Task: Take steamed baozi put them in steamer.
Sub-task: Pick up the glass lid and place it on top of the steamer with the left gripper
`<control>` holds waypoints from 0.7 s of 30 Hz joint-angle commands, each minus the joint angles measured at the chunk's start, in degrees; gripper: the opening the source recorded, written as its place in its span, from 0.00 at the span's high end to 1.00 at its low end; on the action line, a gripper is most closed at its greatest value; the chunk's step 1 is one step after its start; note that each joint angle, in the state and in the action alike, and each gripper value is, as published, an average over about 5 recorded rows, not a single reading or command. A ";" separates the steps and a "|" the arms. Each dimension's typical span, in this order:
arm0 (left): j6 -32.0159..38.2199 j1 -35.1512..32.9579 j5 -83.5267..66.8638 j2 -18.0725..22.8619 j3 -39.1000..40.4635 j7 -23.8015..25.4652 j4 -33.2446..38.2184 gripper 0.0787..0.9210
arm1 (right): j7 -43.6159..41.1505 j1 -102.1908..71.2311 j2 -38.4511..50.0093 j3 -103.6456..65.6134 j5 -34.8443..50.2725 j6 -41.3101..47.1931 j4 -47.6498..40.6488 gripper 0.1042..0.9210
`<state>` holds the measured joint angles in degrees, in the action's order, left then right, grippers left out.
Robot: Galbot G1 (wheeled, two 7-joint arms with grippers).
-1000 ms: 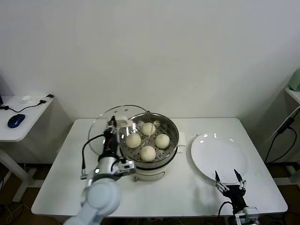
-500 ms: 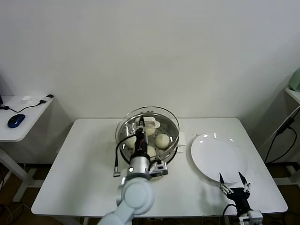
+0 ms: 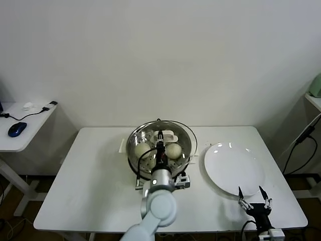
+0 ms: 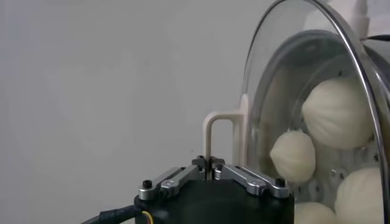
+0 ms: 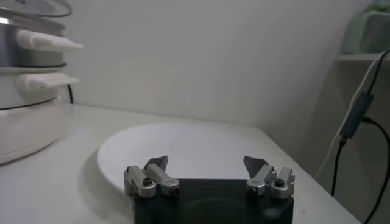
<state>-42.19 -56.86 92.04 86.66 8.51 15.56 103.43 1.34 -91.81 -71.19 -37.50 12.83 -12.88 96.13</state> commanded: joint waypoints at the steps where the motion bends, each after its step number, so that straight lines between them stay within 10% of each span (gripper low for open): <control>1: -2.81 0.86 0.73 0.68 -1.32 -0.43 -3.48 0.94 | 0.59 0.22 -0.13 -0.02 0.04 -1.08 -0.63 0.12; 21: -2.28 -0.42 -1.81 -1.09 -2.31 -2.57 -2.74 0.94 | 0.56 0.46 -1.24 0.35 -1.82 -3.67 -1.45 0.12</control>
<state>-42.13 -57.02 90.87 86.23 6.33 13.19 100.16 1.94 -91.27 -72.29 -37.18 11.52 -15.34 94.68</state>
